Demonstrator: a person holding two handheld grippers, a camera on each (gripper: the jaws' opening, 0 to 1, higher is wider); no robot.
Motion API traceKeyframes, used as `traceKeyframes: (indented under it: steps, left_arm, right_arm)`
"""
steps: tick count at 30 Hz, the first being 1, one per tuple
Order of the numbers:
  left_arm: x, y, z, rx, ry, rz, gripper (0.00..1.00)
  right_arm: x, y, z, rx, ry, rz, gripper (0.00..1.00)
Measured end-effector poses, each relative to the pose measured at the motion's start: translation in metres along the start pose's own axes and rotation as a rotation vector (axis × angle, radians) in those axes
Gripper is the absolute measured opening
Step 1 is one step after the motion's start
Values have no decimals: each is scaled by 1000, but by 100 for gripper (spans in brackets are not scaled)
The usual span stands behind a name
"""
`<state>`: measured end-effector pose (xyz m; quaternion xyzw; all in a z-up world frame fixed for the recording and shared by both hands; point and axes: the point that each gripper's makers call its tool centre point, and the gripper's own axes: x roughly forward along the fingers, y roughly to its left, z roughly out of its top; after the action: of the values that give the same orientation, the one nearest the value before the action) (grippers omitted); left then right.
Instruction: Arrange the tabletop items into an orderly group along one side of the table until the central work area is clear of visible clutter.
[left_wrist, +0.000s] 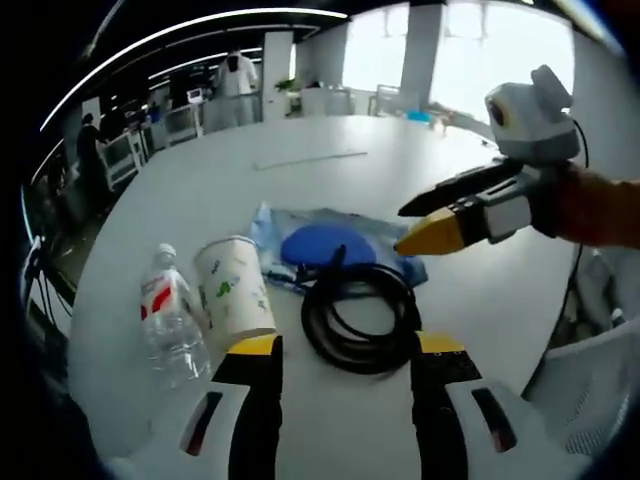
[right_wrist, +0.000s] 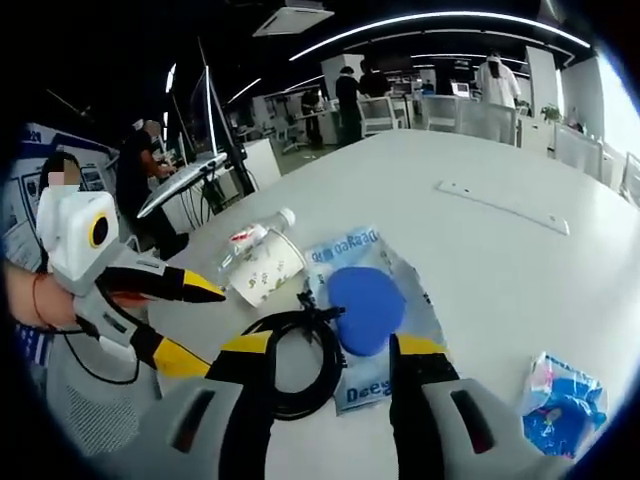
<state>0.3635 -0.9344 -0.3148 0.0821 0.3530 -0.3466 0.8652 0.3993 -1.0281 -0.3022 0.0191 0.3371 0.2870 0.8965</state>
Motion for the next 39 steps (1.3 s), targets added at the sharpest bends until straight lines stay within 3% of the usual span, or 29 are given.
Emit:
traceKeyframes:
  steps: [22, 39]
  left_arm:
    - [19, 5, -13, -132, 34, 23, 42]
    - [29, 7, -18, -156, 63, 27, 36]
  right_arm:
    - [22, 3, -20, 17, 70, 24, 34]
    - [31, -2, -27, 22, 102, 30, 30]
